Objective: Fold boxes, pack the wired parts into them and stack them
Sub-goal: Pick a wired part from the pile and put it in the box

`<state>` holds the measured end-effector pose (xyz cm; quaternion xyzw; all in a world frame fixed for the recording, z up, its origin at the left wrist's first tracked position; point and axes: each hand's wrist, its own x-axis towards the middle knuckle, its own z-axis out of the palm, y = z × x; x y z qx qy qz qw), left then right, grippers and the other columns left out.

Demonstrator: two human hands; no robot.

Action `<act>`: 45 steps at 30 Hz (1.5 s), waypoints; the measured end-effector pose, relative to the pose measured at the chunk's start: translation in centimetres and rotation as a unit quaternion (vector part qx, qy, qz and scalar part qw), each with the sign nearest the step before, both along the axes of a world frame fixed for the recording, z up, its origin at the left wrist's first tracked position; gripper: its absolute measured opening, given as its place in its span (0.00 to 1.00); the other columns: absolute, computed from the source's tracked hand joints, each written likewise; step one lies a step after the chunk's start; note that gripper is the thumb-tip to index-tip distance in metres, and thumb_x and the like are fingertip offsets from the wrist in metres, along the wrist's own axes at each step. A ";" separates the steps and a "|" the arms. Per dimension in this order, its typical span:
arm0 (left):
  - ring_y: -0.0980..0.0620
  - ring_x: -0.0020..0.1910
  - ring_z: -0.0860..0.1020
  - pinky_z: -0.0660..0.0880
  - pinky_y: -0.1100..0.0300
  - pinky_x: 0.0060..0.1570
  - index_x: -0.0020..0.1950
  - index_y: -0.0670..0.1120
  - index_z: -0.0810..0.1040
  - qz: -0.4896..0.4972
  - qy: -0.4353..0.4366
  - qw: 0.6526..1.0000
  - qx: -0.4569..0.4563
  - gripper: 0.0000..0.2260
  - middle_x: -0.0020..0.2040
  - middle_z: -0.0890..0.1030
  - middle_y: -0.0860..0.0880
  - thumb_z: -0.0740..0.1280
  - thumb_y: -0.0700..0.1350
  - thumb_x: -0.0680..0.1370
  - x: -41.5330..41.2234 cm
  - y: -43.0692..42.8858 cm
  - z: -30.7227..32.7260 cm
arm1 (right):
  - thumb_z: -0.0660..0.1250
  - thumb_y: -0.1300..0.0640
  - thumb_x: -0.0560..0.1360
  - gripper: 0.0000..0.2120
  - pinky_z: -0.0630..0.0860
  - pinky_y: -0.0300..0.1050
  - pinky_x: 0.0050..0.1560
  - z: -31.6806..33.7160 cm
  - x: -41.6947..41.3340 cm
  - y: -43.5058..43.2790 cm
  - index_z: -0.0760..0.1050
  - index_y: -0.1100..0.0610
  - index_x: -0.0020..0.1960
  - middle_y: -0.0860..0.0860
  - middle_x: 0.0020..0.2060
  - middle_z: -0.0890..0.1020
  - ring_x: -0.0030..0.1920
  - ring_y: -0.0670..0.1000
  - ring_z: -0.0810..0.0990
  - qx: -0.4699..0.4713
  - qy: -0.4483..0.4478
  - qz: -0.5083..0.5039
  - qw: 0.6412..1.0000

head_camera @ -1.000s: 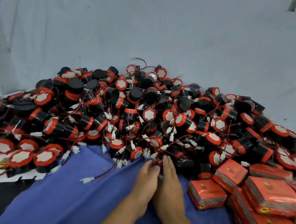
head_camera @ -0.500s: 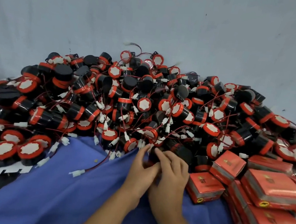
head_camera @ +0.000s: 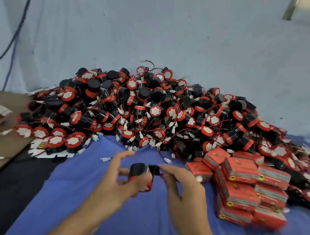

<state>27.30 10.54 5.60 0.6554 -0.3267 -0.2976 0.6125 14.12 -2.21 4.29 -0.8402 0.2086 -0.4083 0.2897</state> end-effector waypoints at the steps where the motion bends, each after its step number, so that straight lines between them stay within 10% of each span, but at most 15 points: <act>1: 0.56 0.46 0.84 0.80 0.63 0.44 0.63 0.72 0.68 -0.018 -0.051 0.999 0.002 0.36 0.55 0.78 0.63 0.78 0.71 0.59 -0.9 1.2 0.7 | 0.67 0.55 0.81 0.18 0.73 0.32 0.50 0.8 -0.8 0.9 0.76 0.28 0.52 0.26 0.49 0.78 0.53 0.36 0.77 0.005 -0.004 0.008 1.000; 7: 0.60 0.50 0.81 0.80 0.62 0.48 0.60 0.67 0.74 0.081 -0.229 0.969 -0.037 0.28 0.57 0.76 0.64 0.76 0.69 0.63 -5.0 6.9 2.7 | 0.64 0.42 0.79 0.09 0.75 0.43 0.44 4.3 -7.8 4.9 0.79 0.40 0.56 0.41 0.44 0.82 0.43 0.44 0.79 0.043 0.104 0.057 0.992; 10: 0.60 0.48 0.82 0.80 0.62 0.47 0.60 0.66 0.74 0.120 -0.224 0.967 -0.029 0.24 0.55 0.79 0.61 0.73 0.68 0.65 -5.2 9.4 2.9 | 0.57 0.30 0.76 0.28 0.75 0.52 0.43 4.9 -13.7 4.7 0.79 0.55 0.49 0.54 0.37 0.78 0.36 0.46 0.75 0.045 0.188 0.077 0.978; 15: 0.62 0.39 0.79 0.73 0.70 0.29 0.56 0.62 0.69 0.068 -0.273 0.958 0.064 0.23 0.44 0.79 0.62 0.70 0.66 0.66 -8.3 11.2 2.2 | 0.74 0.46 0.72 0.14 0.76 0.34 0.37 4.5 -17.7 6.8 0.86 0.49 0.55 0.50 0.34 0.77 0.35 0.44 0.75 0.349 -0.076 0.123 0.926; 21: 0.58 0.46 0.78 0.77 0.63 0.44 0.55 0.62 0.74 0.050 -0.380 0.919 0.095 0.17 0.55 0.69 0.62 0.68 0.64 0.68 -10.6 10.8 -0.6 | 0.71 0.56 0.73 0.11 0.80 0.36 0.45 4.3 -15.5 8.7 0.86 0.54 0.54 0.49 0.42 0.83 0.42 0.45 0.82 0.502 -0.255 0.120 0.818; 25: 0.50 0.45 0.79 0.79 0.52 0.41 0.64 0.59 0.70 0.032 -0.487 0.861 0.144 0.22 0.56 0.69 0.59 0.70 0.61 0.72 -10.6 9.9 -1.9 | 0.69 0.55 0.78 0.07 0.82 0.41 0.54 4.0 -12.6 9.9 0.85 0.52 0.54 0.46 0.49 0.84 0.46 0.44 0.83 0.422 -0.140 0.094 0.891; 32: 0.48 0.42 0.76 0.70 0.55 0.38 0.46 0.50 0.78 0.031 -0.639 0.761 0.109 0.15 0.41 0.80 0.52 0.75 0.58 0.69 -11.1 8.3 -4.3 | 0.67 0.60 0.81 0.08 0.83 0.58 0.51 2.1 -9.5 10.5 0.80 0.50 0.57 0.47 0.40 0.84 0.43 0.56 0.84 0.279 -0.026 0.020 0.960; 37: 0.47 0.36 0.75 0.72 0.54 0.32 0.42 0.51 0.80 0.044 -0.694 0.703 0.149 0.11 0.35 0.78 0.52 0.78 0.56 0.69 -11.5 8.8 -6.7 | 0.70 0.59 0.78 0.09 0.76 0.35 0.38 0.1 -8.8 10.0 0.76 0.44 0.48 0.45 0.40 0.84 0.40 0.43 0.82 0.198 0.048 -0.018 0.979; 45: 0.47 0.52 0.74 0.71 0.54 0.46 0.61 0.57 0.77 0.062 -0.628 0.759 0.163 0.10 0.60 0.76 0.54 0.64 0.54 0.81 -11.5 9.4 -10.0 | 0.66 0.60 0.77 0.08 0.72 0.38 0.34 -1.0 -6.9 10.5 0.73 0.47 0.47 0.43 0.37 0.79 0.39 0.45 0.77 0.058 0.184 -0.013 0.981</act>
